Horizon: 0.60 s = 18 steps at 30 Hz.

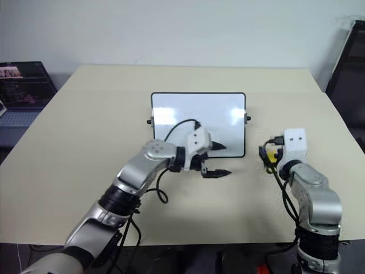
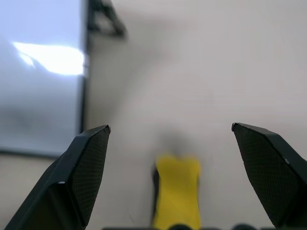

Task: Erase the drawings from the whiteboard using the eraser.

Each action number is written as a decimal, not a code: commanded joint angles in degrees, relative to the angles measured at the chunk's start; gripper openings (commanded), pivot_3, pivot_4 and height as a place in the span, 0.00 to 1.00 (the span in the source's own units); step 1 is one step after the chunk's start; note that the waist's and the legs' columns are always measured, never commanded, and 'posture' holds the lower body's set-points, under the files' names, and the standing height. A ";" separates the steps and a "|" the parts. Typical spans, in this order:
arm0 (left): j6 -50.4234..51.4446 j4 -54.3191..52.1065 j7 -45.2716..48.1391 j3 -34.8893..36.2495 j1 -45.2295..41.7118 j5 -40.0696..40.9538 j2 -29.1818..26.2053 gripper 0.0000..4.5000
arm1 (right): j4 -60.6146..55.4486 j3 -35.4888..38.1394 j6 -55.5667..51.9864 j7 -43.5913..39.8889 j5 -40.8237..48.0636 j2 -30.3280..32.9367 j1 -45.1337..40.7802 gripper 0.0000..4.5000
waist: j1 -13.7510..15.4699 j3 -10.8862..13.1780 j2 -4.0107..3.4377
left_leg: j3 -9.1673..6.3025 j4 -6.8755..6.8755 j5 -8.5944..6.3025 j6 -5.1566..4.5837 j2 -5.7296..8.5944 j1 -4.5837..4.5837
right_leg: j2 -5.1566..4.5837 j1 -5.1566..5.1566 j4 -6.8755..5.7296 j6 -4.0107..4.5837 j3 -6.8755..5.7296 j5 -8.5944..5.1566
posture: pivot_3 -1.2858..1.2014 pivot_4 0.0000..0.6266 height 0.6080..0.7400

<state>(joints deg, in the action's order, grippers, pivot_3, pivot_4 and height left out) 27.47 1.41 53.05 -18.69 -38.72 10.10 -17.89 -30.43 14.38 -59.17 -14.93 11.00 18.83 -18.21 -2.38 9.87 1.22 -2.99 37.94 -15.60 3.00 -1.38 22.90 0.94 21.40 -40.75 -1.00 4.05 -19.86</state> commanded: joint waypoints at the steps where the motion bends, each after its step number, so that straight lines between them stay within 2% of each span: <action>1: 3.07 -9.88 -6.37 8.86 5.04 3.78 -0.30 1.00 | -9.09 -2.67 1.66 -2.04 3.42 0.32 0.59 0.99 | -0.08 0.00 0.00 | 0.00 -0.01 0.00 0.00 -0.02 0.01 | 0.00 0.01 0.01 0.00 0.01 0.00 | 0.52 0.24 1.00; 6: 10.77 -23.09 -18.41 19.58 16.49 7.20 1.45 1.00 | -13.27 -9.27 12.85 -1.58 0.64 -0.09 8.60 0.99 | 0.35 0.00 0.01 | -0.06 -0.01 0.00 0.01 -0.04 0.04 | -0.04 -0.03 0.13 0.00 -0.05 0.00 | 0.52 0.24 1.00; 8: 11.79 -27.79 -25.22 24.46 22.33 6.94 3.91 1.00 | -12.42 -15.58 25.60 0.53 -6.71 1.27 14.70 0.99 | 0.54 0.00 0.02 | -0.05 0.02 0.00 0.00 -0.01 0.03 | -0.08 -0.05 0.15 -0.01 -0.05 0.00 | 0.52 0.24 1.00; 14: 7.50 -34.00 -33.99 27.33 35.72 4.15 7.25 1.00 | -5.62 -14.03 47.39 1.95 -7.65 -3.49 28.23 0.99 | 0.76 -0.05 0.11 | -0.08 0.03 0.00 0.02 -0.01 -0.09 | -0.11 -0.23 0.21 -0.02 -0.09 -0.01 | 0.52 0.24 1.00; 18: 2.16 -34.97 -36.33 27.83 42.81 2.35 7.25 1.00 | -0.92 -12.08 53.77 1.03 -4.37 -6.26 32.48 0.99 | 0.61 -0.05 0.10 | -0.04 0.03 0.00 0.02 -0.02 -0.21 | -0.09 -0.28 0.15 -0.02 -0.05 0.00 | 0.52 0.24 1.00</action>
<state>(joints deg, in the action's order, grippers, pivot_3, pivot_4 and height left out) 32.90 -30.55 17.83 8.26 3.44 13.29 -10.79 -31.48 0.93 -8.94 -13.63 4.67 13.07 13.96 -1.77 9.82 1.32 -3.03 37.96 -15.60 3.02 -1.42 22.65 0.86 21.10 -40.62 -1.02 4.00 -19.86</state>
